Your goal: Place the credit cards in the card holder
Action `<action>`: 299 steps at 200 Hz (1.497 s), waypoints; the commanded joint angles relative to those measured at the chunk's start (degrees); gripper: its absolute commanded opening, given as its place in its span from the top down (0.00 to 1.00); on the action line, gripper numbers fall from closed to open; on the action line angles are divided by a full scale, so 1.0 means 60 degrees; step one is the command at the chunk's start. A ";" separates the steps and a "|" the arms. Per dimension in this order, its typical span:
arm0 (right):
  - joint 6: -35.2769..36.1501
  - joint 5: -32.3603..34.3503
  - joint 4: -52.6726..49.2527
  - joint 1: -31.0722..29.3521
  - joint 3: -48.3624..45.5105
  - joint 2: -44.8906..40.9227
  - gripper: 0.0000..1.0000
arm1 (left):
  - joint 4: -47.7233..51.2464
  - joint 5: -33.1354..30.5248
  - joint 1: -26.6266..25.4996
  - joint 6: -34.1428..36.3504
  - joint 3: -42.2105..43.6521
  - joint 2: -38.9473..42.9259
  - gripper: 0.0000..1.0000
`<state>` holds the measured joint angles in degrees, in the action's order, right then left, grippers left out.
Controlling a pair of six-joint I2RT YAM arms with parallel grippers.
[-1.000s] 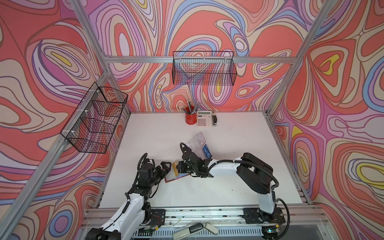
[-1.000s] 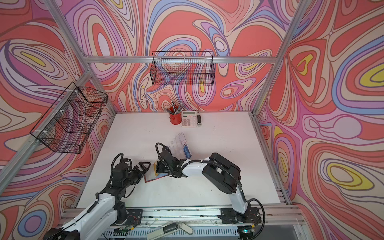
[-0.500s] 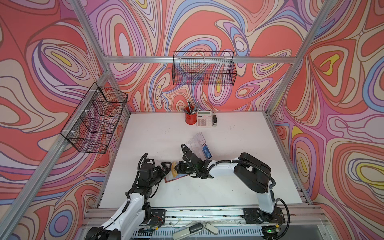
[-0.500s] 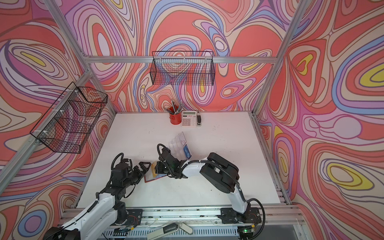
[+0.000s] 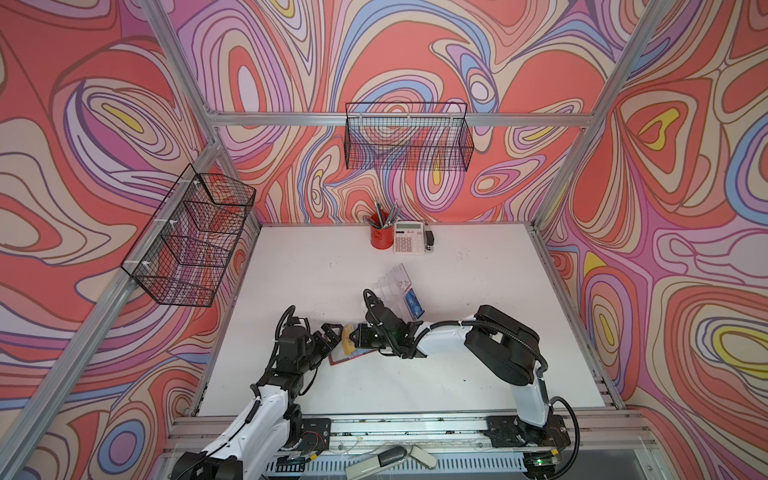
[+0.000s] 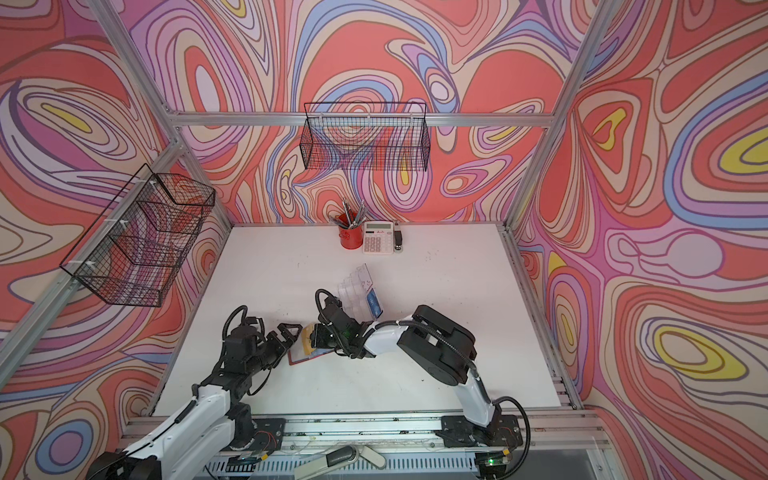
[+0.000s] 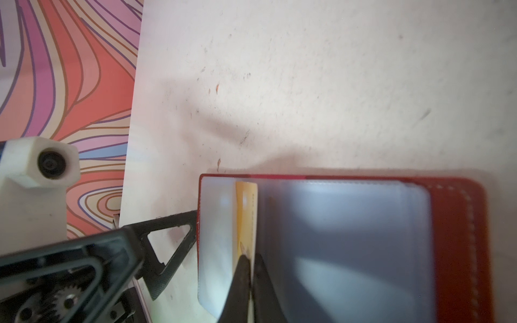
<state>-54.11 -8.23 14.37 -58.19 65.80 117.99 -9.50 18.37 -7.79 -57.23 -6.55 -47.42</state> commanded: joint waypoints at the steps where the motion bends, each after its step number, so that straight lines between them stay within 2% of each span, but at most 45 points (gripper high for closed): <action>1: 0.0378 0.0575 -0.1946 -0.0093 0.0056 0.0592 0.99 | 0.0005 0.0041 0.0039 0.0020 -0.0114 -0.0146 0.04; 28: 0.0758 0.1347 -0.2995 -0.0226 0.0613 0.0579 0.89 | -0.0038 0.0121 0.0038 0.0024 -0.0139 -0.0183 0.04; 67: 0.0954 0.1917 -0.3773 -0.0320 0.1058 0.0653 0.76 | -0.0058 0.0122 0.0039 0.0005 -0.0125 -0.0164 0.04; 100: 0.1019 0.2255 -0.4081 -0.0362 0.1188 0.0587 0.71 | 0.0015 0.0002 0.0039 0.0038 -0.0097 -0.0162 0.04; 135: 0.1092 0.2870 -0.4575 -0.0576 0.1499 0.0646 0.60 | -0.0088 0.0130 0.0039 0.0005 -0.0125 -0.0227 0.04; 181: 0.1137 0.3539 -0.5158 -0.0786 0.1814 0.0768 0.54 | -0.0186 0.0167 0.0035 -0.0012 -0.0111 -0.0278 0.04; 209: 0.1195 0.3280 -0.4971 -0.0854 0.1873 0.0825 0.52 | -0.0350 0.0119 0.0039 -0.0021 -0.0052 -0.0406 0.04; 230: 0.1286 0.3241 -0.4867 -0.1129 0.2075 0.0959 0.50 | -0.0976 0.0542 0.0038 -0.0112 -0.0033 -0.0787 0.04; 257: 0.1349 0.2660 -0.4481 -0.1242 0.2202 0.1109 0.45 | -0.1455 0.0794 0.0038 -0.0100 -0.0020 -0.1408 0.05; 299: 0.1484 0.2949 -0.4290 -0.1383 0.1924 0.0711 0.35 | -0.1742 0.0986 0.0039 -0.0160 -0.0029 -0.1682 0.05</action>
<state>-45.21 11.31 -8.38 -65.23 79.42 121.27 -20.99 21.21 -7.05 -58.78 -6.74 -56.88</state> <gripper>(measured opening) 0.634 0.949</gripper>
